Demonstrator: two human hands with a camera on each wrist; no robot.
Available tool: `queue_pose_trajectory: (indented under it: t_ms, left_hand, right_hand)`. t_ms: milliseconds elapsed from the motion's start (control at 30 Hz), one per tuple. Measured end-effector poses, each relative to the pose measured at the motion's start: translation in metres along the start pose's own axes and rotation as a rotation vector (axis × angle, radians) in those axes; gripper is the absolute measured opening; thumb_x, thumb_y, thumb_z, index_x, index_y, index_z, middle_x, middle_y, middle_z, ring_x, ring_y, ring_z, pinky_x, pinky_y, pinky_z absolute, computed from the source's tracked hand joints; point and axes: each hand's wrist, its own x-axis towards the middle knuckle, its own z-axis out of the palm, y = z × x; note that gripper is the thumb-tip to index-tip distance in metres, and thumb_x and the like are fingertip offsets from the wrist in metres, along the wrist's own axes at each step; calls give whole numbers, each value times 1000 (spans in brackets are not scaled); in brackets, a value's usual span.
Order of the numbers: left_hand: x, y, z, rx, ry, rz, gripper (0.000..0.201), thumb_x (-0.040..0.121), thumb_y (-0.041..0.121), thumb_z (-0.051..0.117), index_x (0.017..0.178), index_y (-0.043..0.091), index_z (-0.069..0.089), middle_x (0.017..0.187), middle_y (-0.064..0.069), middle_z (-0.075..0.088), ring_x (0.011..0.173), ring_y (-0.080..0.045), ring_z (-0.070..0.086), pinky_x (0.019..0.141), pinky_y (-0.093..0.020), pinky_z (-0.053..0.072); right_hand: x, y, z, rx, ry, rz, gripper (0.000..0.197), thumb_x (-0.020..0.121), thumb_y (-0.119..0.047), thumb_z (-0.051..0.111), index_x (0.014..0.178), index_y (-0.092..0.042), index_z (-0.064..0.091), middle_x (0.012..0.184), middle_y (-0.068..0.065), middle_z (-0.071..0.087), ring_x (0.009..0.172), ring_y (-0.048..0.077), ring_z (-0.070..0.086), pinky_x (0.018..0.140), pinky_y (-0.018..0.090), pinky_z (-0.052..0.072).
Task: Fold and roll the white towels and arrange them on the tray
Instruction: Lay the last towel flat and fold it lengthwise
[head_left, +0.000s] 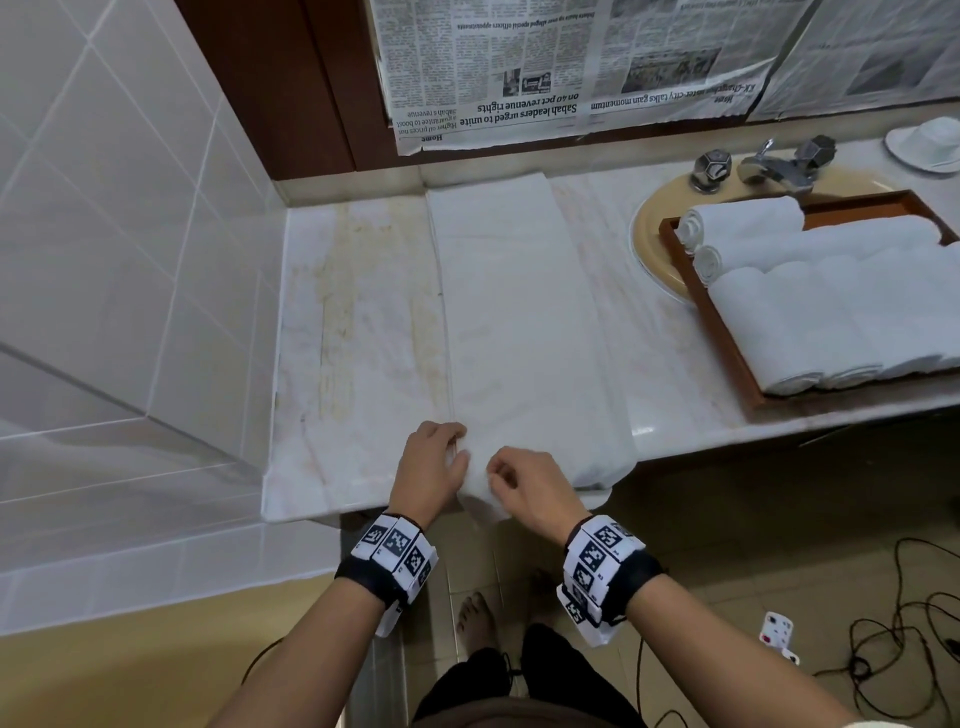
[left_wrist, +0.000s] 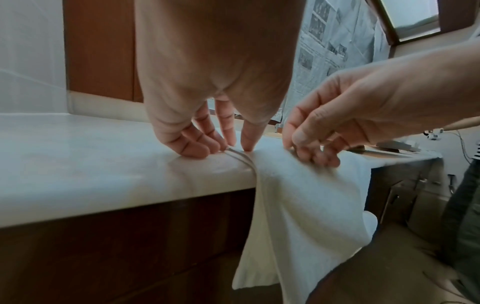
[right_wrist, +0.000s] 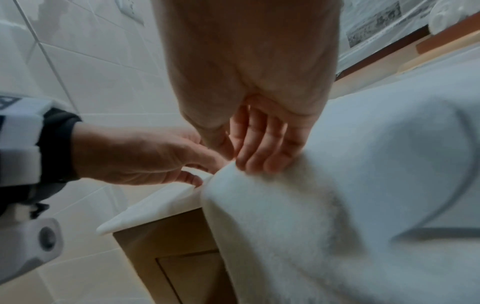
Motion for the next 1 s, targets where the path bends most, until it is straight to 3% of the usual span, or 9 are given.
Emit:
queue_pose_trajectory:
  t_ms: [133,267,333,400,533,633,700,800,1000]
  left_hand:
    - [3,5,1,133,26,50,40,92,28,61,131,18,59,138,-5,50,124,-30,45,101,-46,42]
    - [11,26,15,305,-54,58,52,104,43,35,154,36,27,166,8,11,151,-23,8,115,-52,20]
    - [14,27,25,383,-116,41,54,106,49,20,157,42,8,166,15,-4,153,-22,-7,119,-55,6]
    - [13,24,30,416,-112,19,55,105,52,13,157,43,-1,165,19,-11,153,-21,-13,120,-55,-3]
    - [8,15,28,376,-71,-66,55,105,53,9,157,42,-6,162,23,-17,152,-19,-17,121,-54,-9]
    - [13,16,24,331,-37,-137,56,105,51,13,158,39,-3,163,20,-14,153,-19,-14,120,-57,-5]
    - [21,28,28,292,-5,-118,57,105,49,17,158,37,0,165,19,-12,153,-18,-13,119,-59,-3]
    - [35,47,45,295,-24,-32,58,105,49,16,159,36,-2,164,18,-15,152,-13,-14,120,-57,-3]
    - [36,47,62,404,5,-42,61,103,51,12,160,28,7,167,11,-4,154,-15,-5,121,-56,7]
  right_hand:
    - [17,23,-16,-224,207,-119,27,95,-28,55,117,-14,62,114,1,61,105,19,53,90,33,45]
    - [35,42,-20,-355,126,-147,58,95,-44,35,141,-11,49,148,7,47,137,26,42,111,46,36]
    - [38,54,-19,-472,44,-128,67,97,-52,18,153,-17,31,162,0,25,150,21,19,121,44,17]
    - [38,70,-25,-539,16,-101,68,98,-57,7,158,-24,15,164,-9,5,152,14,2,123,41,1]
    - [43,108,-56,-560,28,30,68,96,-59,-4,157,-29,-6,162,-14,-15,150,8,-13,121,39,-9]
    - [44,113,-76,-546,71,115,71,95,-53,-6,158,-20,-2,165,-5,-8,151,12,-10,122,43,-6]
    - [48,98,-73,-517,86,45,71,96,-49,-2,158,-14,4,165,0,-2,152,17,-5,123,45,-3]
    - [53,85,-53,-469,26,-90,65,101,-49,10,157,-16,-2,162,-3,-12,150,13,-12,123,43,-3]
    - [59,109,-60,-545,11,-93,69,102,-53,11,157,-14,3,164,0,-4,151,14,-5,121,41,-4]
